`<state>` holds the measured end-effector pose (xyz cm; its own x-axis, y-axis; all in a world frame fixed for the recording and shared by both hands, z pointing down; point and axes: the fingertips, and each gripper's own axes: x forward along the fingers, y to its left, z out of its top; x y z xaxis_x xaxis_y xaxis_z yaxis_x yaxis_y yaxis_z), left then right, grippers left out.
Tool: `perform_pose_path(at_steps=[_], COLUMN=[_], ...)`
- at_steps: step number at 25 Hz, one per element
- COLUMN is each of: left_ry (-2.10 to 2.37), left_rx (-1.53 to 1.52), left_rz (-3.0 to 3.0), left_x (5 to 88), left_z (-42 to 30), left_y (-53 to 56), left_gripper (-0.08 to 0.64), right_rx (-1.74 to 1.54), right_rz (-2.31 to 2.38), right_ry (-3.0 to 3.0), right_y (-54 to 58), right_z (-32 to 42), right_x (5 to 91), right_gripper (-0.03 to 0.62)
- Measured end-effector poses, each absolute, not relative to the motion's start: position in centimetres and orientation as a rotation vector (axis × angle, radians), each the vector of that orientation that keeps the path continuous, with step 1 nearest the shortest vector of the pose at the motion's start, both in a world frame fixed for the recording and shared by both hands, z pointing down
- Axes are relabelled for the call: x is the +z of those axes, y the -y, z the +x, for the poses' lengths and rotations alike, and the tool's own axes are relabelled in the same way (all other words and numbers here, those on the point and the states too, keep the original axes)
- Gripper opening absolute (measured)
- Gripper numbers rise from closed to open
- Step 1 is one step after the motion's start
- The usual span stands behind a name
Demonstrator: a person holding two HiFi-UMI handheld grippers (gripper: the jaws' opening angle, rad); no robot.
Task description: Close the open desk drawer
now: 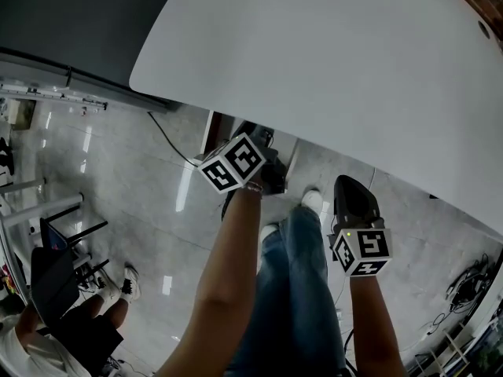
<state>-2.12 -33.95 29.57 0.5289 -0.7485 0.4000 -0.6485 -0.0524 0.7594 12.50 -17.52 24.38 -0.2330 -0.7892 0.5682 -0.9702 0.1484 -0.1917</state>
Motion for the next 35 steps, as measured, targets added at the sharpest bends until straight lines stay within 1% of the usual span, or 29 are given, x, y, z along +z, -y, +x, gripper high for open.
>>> perform_pose_path(at_steps=[16,28,35], left_ry=[1.146,1.188,1.251], left_rx=[-0.126,-0.111,-0.198], left_rz=[1.738,1.787,1.773], left_x=[28.6,29.1,28.9], left_z=[-2.4,-6.5,-8.8], left_y=[32.5,25.5,21.2], left_gripper=[0.129,0.129,0.129], right_rx=[0.737,0.67,0.644], right_rz=[1.709,1.697,1.635], right_ry=[2.095,2.137,2.176], right_y=[14.6,12.6,9.5], right_z=[10.8,11.8,11.9], right_x=[23.7,24.1,25.0], right_gripper=[-0.002,-0.002,-0.002])
